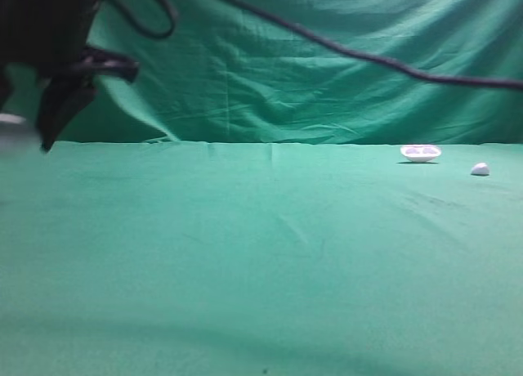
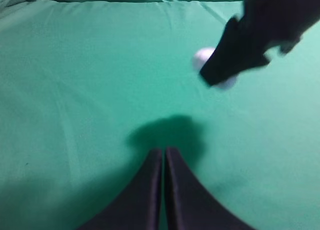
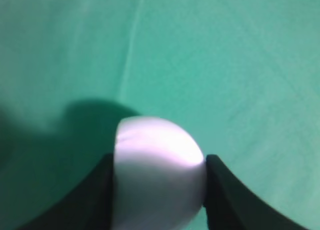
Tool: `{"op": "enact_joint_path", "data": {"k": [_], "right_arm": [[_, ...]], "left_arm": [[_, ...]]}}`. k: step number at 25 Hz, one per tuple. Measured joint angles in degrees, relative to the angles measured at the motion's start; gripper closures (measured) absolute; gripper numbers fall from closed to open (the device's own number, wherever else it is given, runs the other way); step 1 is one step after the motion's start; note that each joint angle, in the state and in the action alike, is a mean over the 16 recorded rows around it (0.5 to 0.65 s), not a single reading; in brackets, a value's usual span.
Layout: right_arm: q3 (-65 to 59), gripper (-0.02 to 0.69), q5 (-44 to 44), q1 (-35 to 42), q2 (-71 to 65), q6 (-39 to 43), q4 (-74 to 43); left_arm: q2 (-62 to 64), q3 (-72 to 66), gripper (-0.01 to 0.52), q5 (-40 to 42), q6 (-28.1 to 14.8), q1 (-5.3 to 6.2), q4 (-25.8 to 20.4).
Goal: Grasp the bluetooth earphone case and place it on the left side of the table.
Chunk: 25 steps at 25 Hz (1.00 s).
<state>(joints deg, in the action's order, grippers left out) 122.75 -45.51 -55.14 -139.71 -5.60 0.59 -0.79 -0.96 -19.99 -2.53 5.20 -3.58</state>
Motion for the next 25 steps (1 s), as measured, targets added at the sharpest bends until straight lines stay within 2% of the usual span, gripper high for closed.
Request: {"op": "enact_joint_path", "data": {"k": [5,9,12,21,25], "right_arm": [[0.2,0.153,-1.8,0.0,1.2,0.3,-0.1],[0.2,0.147,-6.2,0.2,4.3,1.8,-0.6],[0.2,0.217,-10.9,1.0,7.4,3.5,-1.3],[0.2,0.566,-23.3,6.8,18.5,9.7,-3.5],[-1.0,0.651,-25.6,9.7,24.0,11.1,-4.1]], "left_arm": [[0.0,0.0,0.514,0.0,0.0,0.0,0.0],[0.0,0.0,0.514,0.0,0.0,0.0,0.0],[0.0,0.0,0.514,0.0,0.0,0.0,0.0],[0.0,0.0,0.514,0.0,0.0,0.0,0.0],[0.0,0.0,0.514,0.0,0.0,0.0,0.0]]}}
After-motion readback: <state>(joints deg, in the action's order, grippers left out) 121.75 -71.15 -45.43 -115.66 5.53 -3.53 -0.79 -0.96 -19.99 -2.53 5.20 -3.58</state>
